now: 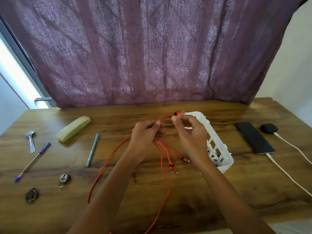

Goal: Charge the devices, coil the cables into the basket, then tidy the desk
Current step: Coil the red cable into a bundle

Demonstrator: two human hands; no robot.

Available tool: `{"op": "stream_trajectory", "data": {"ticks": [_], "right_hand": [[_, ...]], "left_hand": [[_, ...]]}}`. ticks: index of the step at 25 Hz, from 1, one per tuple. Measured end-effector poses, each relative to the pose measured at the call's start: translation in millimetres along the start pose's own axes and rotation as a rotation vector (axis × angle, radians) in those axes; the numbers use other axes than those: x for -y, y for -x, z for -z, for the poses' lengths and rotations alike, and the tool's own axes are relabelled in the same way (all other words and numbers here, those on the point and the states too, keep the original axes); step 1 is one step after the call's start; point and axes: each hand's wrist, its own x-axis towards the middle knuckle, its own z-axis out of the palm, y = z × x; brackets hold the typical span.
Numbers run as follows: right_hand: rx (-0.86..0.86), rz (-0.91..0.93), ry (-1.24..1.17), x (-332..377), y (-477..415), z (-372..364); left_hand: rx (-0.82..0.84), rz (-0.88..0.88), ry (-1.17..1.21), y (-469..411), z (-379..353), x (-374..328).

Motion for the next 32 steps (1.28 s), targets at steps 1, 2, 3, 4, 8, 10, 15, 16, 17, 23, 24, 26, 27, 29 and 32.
{"op": "stream_trajectory", "data": {"ticks": [1, 2, 3, 4, 8, 10, 15, 16, 17, 23, 24, 26, 27, 29, 32], "right_hand": [[0.075, -0.099, -0.05, 2.1, -2.0, -0.9], [0.145, -0.169, -0.093, 3.2, -2.8, -3.6], [0.185, -0.213, -0.125, 4.4, -3.3, -6.3], [0.195, -0.242, -0.149, 6.5, -3.9, -8.1], [0.245, -0.245, -0.183, 12.3, -9.4, 4.1], [0.349, -0.133, -0.001, 14.7, -13.4, 17.1], [0.442, 0.186, 0.213, 29.7, -20.0, 33.2], [0.407, 0.205, 0.199, 33.5, -21.0, 35.3], [0.359, 0.198, 0.166, 35.2, -22.6, 37.5], [0.21, 0.156, 0.012, 29.3, -47.9, 49.6], [0.229, 0.167, -0.003, 27.5, -51.1, 49.6], [0.222, 0.183, -0.041, 21.3, -56.1, 46.6], [0.197, 0.183, -0.045, 16.5, -56.4, 43.0], [0.156, 0.181, 0.035, 5.0, -51.4, 32.9], [0.193, 0.176, 0.151, -8.7, -30.4, 16.0]], "left_hand": [[0.028, -0.009, -0.03, 5.7, -3.1, -1.5], [0.069, -0.037, -0.107, 10.5, -6.0, -2.9], [0.118, -0.085, -0.227, 15.0, -8.2, -6.2], [0.169, -0.142, -0.369, 18.4, -9.1, -9.3], [0.065, -0.429, -0.791, 18.3, 2.9, -28.2], [-0.06, -0.767, -0.885, 12.1, 7.5, -33.5], [0.159, -0.859, -0.969, 0.8, 2.3, -37.8], [0.186, -0.72, -0.876, 1.1, 2.1, -37.1], [0.193, -0.61, -0.812, 2.8, -0.2, -38.0], [0.459, 0.129, 0.213, 19.4, -6.0, -45.0], [0.506, 0.187, 0.345, 21.5, -5.0, -45.8], [0.564, 0.218, 0.519, 26.0, -5.8, -47.9], [0.565, 0.214, 0.582, 26.7, -7.0, -48.8], [0.525, 0.183, 0.678, 25.0, -12.3, -50.0], [0.395, 0.112, 0.821, 14.2, -15.9, -51.3]]}}
